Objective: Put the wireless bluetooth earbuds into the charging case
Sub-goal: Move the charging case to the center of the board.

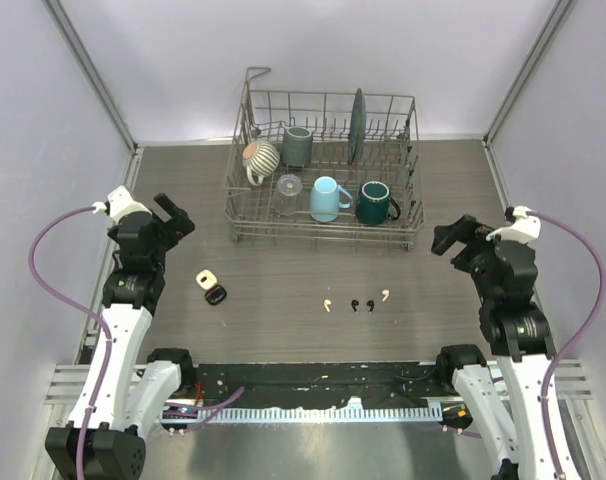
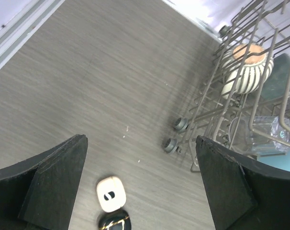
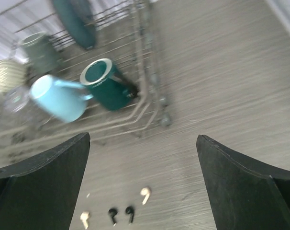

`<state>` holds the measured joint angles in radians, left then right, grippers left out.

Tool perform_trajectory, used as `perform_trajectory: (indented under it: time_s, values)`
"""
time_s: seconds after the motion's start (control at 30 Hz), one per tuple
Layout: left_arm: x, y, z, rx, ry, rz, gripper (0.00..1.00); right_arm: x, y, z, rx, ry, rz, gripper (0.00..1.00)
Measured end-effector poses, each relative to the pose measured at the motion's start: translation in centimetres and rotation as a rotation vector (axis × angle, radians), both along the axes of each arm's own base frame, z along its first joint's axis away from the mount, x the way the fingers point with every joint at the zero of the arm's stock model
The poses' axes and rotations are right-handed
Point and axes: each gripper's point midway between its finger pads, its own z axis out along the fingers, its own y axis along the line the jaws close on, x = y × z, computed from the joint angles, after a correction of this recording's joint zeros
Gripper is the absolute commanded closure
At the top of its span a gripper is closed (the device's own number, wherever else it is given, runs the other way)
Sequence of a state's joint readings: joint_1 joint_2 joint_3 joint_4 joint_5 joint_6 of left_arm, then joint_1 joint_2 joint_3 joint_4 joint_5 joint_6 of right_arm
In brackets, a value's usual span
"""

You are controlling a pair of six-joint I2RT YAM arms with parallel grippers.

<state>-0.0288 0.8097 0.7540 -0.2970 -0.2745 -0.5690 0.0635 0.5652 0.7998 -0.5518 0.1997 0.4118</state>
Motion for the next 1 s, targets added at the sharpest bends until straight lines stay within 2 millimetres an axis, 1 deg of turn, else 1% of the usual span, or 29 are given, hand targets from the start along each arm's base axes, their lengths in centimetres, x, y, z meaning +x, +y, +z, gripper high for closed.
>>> perform_trajectory:
  time_s: [0.07, 0.13, 0.2, 0.33, 0.4, 0.47, 0.53, 0.67, 0.73, 0.93, 0.97, 1.0]
  values:
    - [-0.7, 0.3, 0.1, 0.005, 0.024, 0.014, 0.0, -1.2, 1.9, 0.4, 0.034, -0.038, 0.109, 0.04]
    - [-1.1, 0.4, 0.1, 0.011, 0.046, 0.02, 0.0, -1.7, 3.6, 0.5, 0.062, -0.042, 0.201, 0.05]
    - [-1.5, 0.3, -0.1, 0.013, 0.064, 0.016, 0.0, -2.0, 5.2, -0.1, 0.087, -0.007, 0.291, 0.06]
    - [-1.9, -0.6, -0.6, -0.002, 0.089, -0.034, 0.0, -2.6, 7.7, -2.2, 0.121, 0.119, 0.443, 0.06]
    - [-2.1, -1.2, -1.0, -0.013, 0.112, -0.069, 0.0, -3.0, 8.7, -2.3, 0.132, 0.156, 0.514, 0.07]
    - [-2.5, -1.7, -1.6, -0.017, 0.152, -0.103, 0.0, -3.1, 9.5, -1.9, 0.133, 0.162, 0.579, 0.09]
    - [-2.9, -2.1, -2.1, -0.015, 0.195, -0.131, 0.0, -3.3, 10.7, -0.6, 0.135, 0.145, 0.655, 0.1]
    - [-3.3, -2.8, -2.9, 0.0, 0.264, -0.196, 0.0, -4.5, 13.8, 1.2, 0.177, 0.121, 0.811, 0.11]
    - [-3.5, -3.2, -3.5, 0.006, 0.292, -0.232, 0.0, -5.1, 14.8, 1.7, 0.209, 0.105, 0.861, 0.11]
    - [-3.8, -4.1, -4.3, 0.026, 0.319, -0.313, 0.0, -5.7, 16.3, 1.1, 0.228, 0.102, 0.933, 0.12]
    - [-3.9, -4.2, -4.4, 0.026, 0.32, -0.325, 0.0, -5.6, 16.6, 1.1, 0.226, 0.101, 0.946, 0.09]
    - [-4.1, -4.4, -4.4, 0.025, 0.319, -0.338, 0.0, -5.5, 17.0, 0.9, 0.223, 0.108, 0.964, 0.09]
